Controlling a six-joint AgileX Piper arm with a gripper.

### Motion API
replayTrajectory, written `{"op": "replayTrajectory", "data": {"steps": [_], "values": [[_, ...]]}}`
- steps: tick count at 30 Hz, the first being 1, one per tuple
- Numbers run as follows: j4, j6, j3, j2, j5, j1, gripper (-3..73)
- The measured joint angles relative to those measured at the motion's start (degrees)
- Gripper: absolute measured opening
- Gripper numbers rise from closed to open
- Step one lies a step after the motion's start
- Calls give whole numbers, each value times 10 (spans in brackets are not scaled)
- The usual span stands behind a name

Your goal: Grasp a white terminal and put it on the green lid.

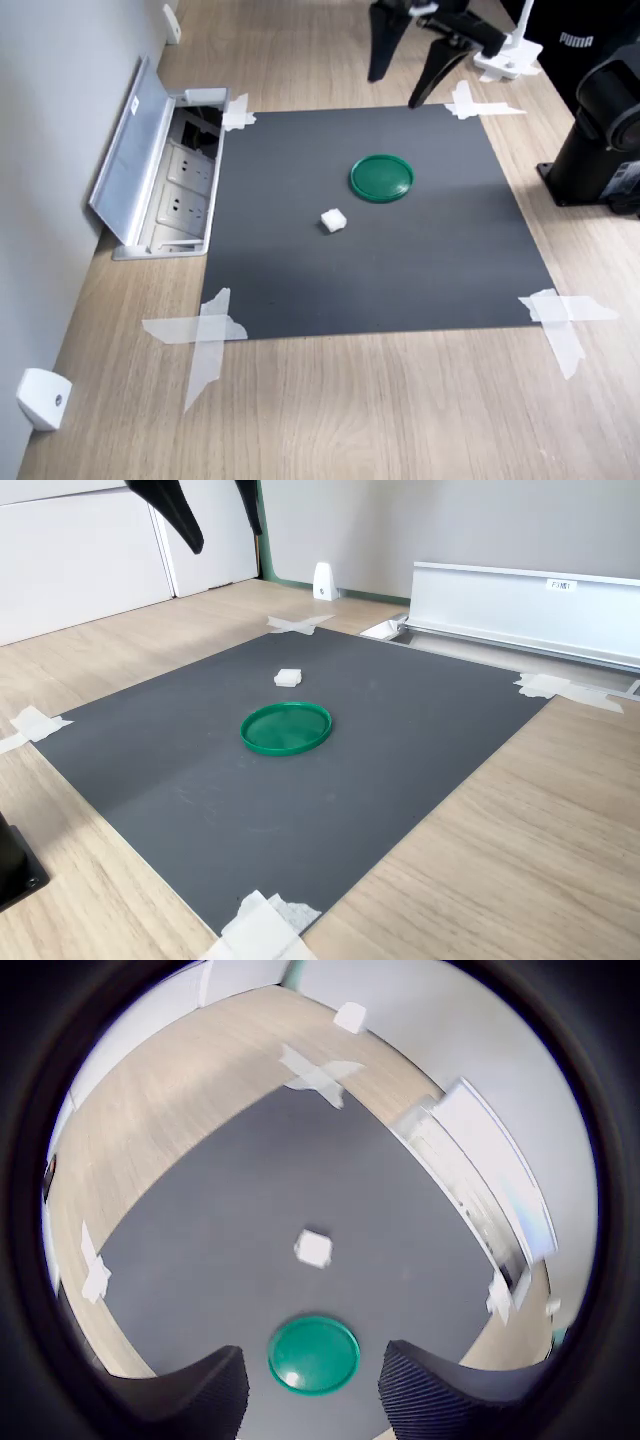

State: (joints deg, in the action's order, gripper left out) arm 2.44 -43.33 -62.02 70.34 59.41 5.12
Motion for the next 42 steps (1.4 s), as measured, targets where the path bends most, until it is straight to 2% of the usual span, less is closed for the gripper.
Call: {"op": "replayTrajectory", "data": {"steps": [4,8,13,15,18,20,26,34,39,42], "values": [[2,56,-26,33,1,33,564],[3,116,-49,69,1,39,564],[0,154,-68,101,1,39,564],[6,157,-70,109,6,36,564],[38,158,-71,122,12,10,564],[40,156,-71,131,11,-8,564],[15,149,-78,154,17,-19,564],[-16,199,-125,207,32,0,564],[-39,203,-128,231,33,25,564],[-42,203,-128,234,21,45,564]]}}
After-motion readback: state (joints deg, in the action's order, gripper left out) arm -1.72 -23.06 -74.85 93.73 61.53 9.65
